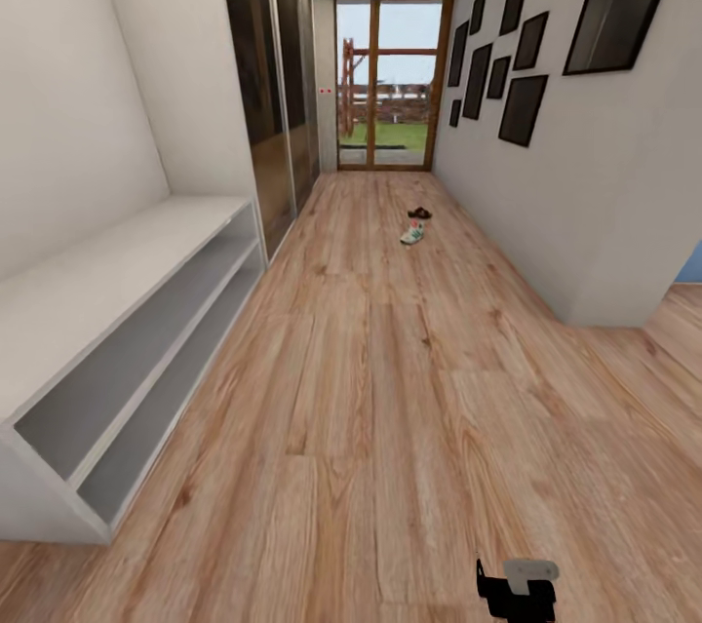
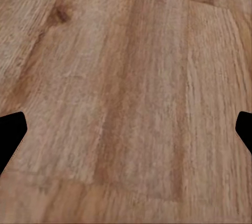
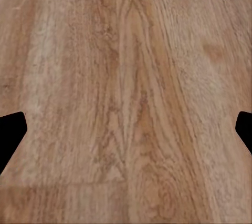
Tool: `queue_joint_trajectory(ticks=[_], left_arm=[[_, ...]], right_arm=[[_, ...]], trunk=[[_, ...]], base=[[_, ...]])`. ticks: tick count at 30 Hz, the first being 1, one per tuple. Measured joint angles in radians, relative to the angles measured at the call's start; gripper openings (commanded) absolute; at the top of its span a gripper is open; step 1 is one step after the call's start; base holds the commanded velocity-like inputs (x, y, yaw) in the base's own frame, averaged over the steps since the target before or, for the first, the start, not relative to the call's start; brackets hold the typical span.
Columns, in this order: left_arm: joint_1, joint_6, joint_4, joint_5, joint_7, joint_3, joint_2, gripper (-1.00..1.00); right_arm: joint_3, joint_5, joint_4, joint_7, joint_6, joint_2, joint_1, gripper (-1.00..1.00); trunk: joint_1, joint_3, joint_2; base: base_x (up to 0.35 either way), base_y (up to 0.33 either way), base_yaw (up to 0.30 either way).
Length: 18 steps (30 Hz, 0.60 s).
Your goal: Pick up the two gym shoes and the two sandals from the corridor floor and place them onto the hallstand (shoe rack) in the corridor, making sure they are on the rack and not on the floor. Arrange them so the two gym shoes are next to each other and the two sandals are next to each other.
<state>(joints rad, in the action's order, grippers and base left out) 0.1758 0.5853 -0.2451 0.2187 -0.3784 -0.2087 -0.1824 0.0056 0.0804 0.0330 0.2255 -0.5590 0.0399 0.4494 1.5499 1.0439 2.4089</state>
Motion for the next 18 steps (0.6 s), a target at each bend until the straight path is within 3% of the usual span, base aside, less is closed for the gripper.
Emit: queue_joint_trajectory(ticks=[18], left_arm=[[0.0,0.001,0.0,0.0,-0.001,0.001,0.001,1.0]], right_arm=[[0.0,0.0,0.0,0.0,0.0,-0.002,0.0,1.0]], trunk=[[0.0,0.0,0.0]], base=[[0.338,0.0,0.0]])
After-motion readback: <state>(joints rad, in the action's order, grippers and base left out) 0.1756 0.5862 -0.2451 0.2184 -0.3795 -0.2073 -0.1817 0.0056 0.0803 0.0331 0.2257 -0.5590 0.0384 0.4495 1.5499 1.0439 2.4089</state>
